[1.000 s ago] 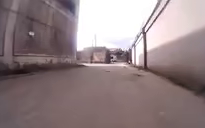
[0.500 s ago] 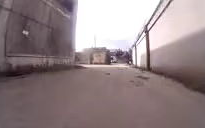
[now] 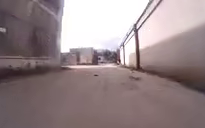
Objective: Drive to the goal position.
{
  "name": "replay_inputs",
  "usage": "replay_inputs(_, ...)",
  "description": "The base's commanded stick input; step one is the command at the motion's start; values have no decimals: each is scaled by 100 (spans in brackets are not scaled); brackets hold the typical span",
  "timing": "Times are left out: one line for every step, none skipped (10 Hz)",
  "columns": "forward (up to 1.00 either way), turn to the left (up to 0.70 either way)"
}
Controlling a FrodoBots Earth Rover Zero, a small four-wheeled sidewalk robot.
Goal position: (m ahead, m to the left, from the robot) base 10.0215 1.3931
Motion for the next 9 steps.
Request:
replay_inputs(100, 0)
replay_inputs(100, 0)
replay_inputs(100, 0)
replay_inputs(100, 0)
replay_inputs(100, 0)
replay_inputs(100, 0)
replay_inputs(100, 27)
replay_inputs(100, 27)
replay_inputs(100, 0)
